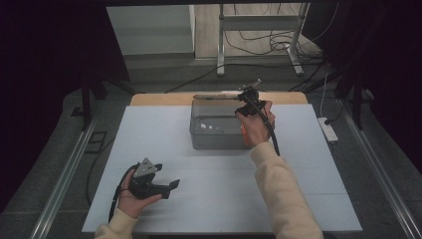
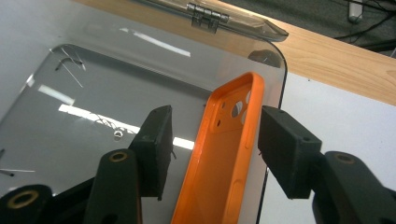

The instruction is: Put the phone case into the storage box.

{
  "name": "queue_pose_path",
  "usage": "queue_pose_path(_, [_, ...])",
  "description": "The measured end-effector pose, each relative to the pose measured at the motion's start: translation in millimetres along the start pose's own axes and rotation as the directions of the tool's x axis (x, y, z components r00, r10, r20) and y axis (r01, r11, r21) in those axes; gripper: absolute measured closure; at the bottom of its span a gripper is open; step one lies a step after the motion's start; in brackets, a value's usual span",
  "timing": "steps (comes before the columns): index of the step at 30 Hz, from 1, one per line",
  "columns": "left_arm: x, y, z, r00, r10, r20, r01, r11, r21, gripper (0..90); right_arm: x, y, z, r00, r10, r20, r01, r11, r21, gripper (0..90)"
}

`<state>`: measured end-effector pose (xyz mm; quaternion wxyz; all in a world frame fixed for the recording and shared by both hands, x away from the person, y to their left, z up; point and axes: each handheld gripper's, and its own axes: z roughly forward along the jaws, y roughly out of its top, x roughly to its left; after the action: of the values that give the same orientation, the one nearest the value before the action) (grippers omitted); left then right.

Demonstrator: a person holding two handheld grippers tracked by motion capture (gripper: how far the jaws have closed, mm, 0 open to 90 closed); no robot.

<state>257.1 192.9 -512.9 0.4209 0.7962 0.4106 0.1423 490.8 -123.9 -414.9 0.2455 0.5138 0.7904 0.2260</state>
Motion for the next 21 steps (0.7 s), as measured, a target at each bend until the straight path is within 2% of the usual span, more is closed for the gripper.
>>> queue_pose_path(6, [-0.2,0.1,-0.4,1.0000,0.000,-0.001,0.000,1.0000,0.000,11.5,-3.5,-2.8,-3.0,0.9980,0.011,-0.062,-0.012,1.000,-0.007,38.0])
queue_pose_path(11, [0.5,-0.1,0.0,1.0000,-0.003,-0.001,0.003,1.0000,0.003,11.5,-7.7,-7.9,-7.7,0.9955,0.008,-0.094,-0.011,1.000,-0.029,34.3])
queue_pose_path(15, [0.5,-0.1,1.0,1.0000,-0.005,-0.003,0.005,1.0000,0.005,11.5,-10.6,-11.4,-12.1,0.9890,-0.001,-0.148,-0.008,0.998,-0.056,30.8])
queue_pose_path(21, [-0.1,-0.6,0.5,0.9999,-0.011,-0.006,0.011,0.9999,0.006,11.4,-11.8,-16.4,-18.2,0.9803,-0.020,-0.196,0.004,0.997,-0.080,29.1])
